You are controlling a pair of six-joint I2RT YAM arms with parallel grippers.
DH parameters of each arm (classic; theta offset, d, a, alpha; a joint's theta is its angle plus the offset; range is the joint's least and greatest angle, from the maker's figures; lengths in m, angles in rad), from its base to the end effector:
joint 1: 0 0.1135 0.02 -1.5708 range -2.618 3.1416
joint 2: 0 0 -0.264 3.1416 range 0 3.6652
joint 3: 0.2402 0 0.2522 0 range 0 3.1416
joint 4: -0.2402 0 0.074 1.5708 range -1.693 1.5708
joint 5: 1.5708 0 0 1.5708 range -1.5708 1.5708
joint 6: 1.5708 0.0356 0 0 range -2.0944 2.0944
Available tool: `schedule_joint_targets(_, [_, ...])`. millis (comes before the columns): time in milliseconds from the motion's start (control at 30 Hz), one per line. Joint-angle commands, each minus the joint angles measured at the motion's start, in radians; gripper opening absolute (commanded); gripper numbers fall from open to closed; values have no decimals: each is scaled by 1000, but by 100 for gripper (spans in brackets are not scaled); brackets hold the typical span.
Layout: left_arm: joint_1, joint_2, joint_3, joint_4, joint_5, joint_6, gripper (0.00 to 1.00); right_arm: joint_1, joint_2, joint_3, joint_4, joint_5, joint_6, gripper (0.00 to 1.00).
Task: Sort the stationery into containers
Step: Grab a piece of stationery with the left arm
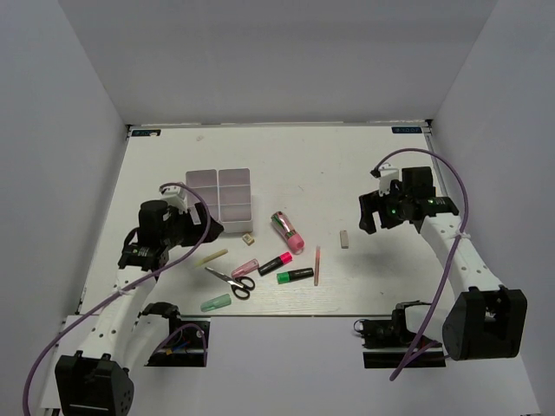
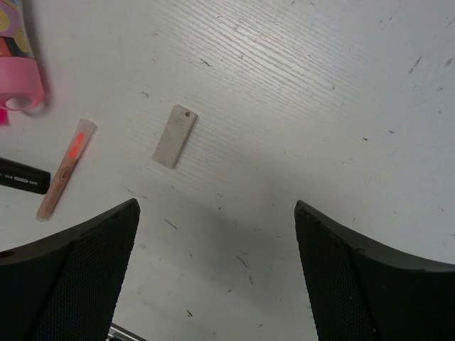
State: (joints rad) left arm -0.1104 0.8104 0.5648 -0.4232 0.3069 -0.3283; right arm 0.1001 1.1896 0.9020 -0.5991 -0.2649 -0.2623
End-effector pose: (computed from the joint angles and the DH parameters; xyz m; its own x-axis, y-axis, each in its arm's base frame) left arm 0.1727 -0.0300 0.2365 -0.6932 -0.2324 -0.6823 0.1237 0.8942 -0.4303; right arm 0.2400 0.0335 0.2626 -0.6770 -0.3195 -0.6630 -0.4521 0.8914 0.0321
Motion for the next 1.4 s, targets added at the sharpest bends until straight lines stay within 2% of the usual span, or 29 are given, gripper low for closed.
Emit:
schedule_joint_targets(0, [-11, -2, 24, 89, 106, -79, 100, 0, -33, 46, -19, -8, -26, 91])
schedule_joint_targets(33, [-15, 16, 39, 104, 125, -96, 100, -3, -27, 48, -16, -26, -20, 91])
schedule_joint_targets(67, [-29, 25, 52, 109, 139, -112, 100, -3, -24, 51, -25, -46, -22, 29])
schedule_joint_targets(100, [-46, 33, 91, 109, 147, -158, 100, 0, -22, 57, -28, -49, -17, 0])
schedule_joint_targets(133, [-54, 74, 136, 101, 158, -169, 98, 3, -19, 57, -25, -62, 16, 0])
schedule_joint_targets(200, [-101, 105, 199, 95, 176, -210, 70, 4, -18, 60, -25, -76, 17, 0])
schedule_joint_targets(233, [-115, 154, 255, 93, 191, -216, 57, 3, -15, 63, -28, -94, 24, 32])
schedule_joint_targets(267, [-139, 171, 277, 84, 186, -225, 39, 3, -13, 70, -37, -108, 28, 90])
schedule_joint_targets(300, [-164, 206, 297, 48, 173, -251, 18, 4, -12, 69, -36, -111, 26, 91])
schedule_joint_targets(367, [-202, 252, 365, 26, 126, -282, 22, 3, -13, 71, -36, -120, 32, 91])
schedule_joint_targets(400, [-233, 281, 378, -11, 104, -304, 62, 6, -13, 69, -36, -123, 38, 85])
schedule_joint_targets(433, [-247, 295, 411, -29, 56, -317, 82, 3, -13, 64, -36, -126, 38, 69])
schedule_joint_targets(467, [-294, 343, 446, -61, -1, -342, 85, 3, -10, 66, -34, -129, 44, 50])
schedule_joint_targets(500, [-311, 360, 487, -102, -47, -366, 97, 3, -2, 67, -36, -129, 52, 28])
schedule_joint_targets(533, [-328, 377, 509, -123, -67, -379, 97, 1, 4, 74, -39, -128, 57, 25])
schedule_joint_targets(567, [-366, 441, 550, -158, -95, -394, 97, 6, 17, 83, -56, -129, 63, 25])
schedule_joint_targets(600, [-379, 463, 598, -198, -116, -411, 97, 3, 21, 89, -57, -123, 64, 34])
schedule_joint_targets(667, [-432, 559, 709, -274, -158, -433, 95, 1, 30, 98, -68, -119, 66, 61])
schedule_joint_targets(700, [-442, 579, 733, -299, -188, -454, 92, 3, 34, 100, -68, -114, 67, 68])
schedule_joint_targets(733, [-452, 616, 750, -343, -199, -480, 88, 1, 34, 100, -70, -109, 69, 84])
schedule_joint_targets(767, [-483, 628, 779, -342, -268, -501, 82, 3, 34, 104, -76, -108, 72, 88])
schedule_joint_targets(800, [-489, 672, 791, -351, -284, -541, 79, 1, 39, 104, -74, -103, 74, 88])
schedule_joint_targets(833, [-497, 691, 800, -385, -302, -575, 66, 3, 36, 107, -79, -100, 78, 88])
schedule_joint_targets(867, [-520, 708, 875, -408, -374, -606, 61, 3, 33, 107, -80, -99, 80, 88])
schedule_joint_targets(933, [-544, 802, 975, -532, -399, -672, 53, 1, 31, 106, -80, -102, 80, 88])
schedule_joint_targets(1067, [-566, 987, 1210, -764, -457, -762, 59, 0, 25, 103, -80, -108, 83, 88])
schedule_joint_targets(1133, [-574, 1053, 1336, -834, -436, -784, 67, 0, 22, 103, -83, -111, 84, 88])
schedule_joint_targets(1200, [-577, 1113, 1421, -864, -425, -804, 70, -2, 21, 103, -84, -111, 87, 88])
schedule_joint_targets(1367, [-558, 1205, 1446, -916, -404, -844, 71, -5, 2, 98, -80, -100, 89, 89])
